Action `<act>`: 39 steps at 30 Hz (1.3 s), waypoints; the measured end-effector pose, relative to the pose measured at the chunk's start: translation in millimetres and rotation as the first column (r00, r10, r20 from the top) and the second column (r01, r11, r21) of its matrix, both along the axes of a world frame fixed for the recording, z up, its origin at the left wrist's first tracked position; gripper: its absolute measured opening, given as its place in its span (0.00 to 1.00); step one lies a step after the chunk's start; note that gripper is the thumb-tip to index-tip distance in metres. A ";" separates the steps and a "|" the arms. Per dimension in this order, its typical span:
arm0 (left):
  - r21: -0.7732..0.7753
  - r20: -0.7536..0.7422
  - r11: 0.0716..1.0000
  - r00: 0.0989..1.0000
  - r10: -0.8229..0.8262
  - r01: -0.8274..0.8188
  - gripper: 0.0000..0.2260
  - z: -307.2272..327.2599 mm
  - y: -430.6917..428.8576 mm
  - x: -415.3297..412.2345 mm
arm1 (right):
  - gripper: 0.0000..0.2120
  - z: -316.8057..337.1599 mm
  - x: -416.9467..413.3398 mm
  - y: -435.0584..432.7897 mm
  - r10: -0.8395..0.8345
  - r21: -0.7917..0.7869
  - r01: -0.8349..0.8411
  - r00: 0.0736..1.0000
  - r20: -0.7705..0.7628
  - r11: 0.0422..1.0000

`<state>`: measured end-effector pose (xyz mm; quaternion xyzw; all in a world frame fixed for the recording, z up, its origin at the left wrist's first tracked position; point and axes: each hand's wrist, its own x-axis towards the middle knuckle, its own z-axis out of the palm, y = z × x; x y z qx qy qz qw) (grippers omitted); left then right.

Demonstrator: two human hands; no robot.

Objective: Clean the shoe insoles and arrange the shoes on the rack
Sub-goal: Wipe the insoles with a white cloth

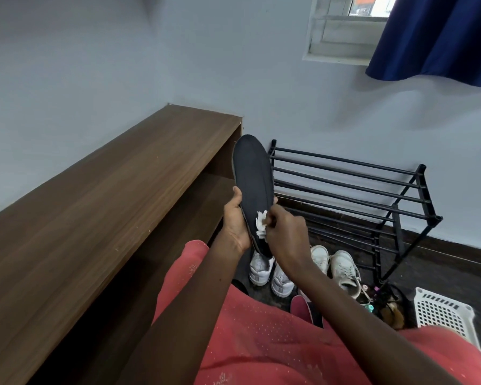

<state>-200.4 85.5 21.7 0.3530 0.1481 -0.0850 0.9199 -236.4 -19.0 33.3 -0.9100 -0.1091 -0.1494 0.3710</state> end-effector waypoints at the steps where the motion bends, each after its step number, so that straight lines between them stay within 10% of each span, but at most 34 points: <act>1: 0.011 0.003 1.000 1.000 -0.003 0.003 0.31 -0.7 -0.2 -0.8 | 0.10 2.7 4.7 -0.2 -0.012 -0.019 0.012 1.000 0.012 1.000; 39: 0.039 0.013 0.998 0.998 -0.056 0.056 0.26 -15.8 0.2 -5.1 | 0.06 6.9 26.4 1.3 0.207 -0.088 -0.193 0.960 0.191 0.977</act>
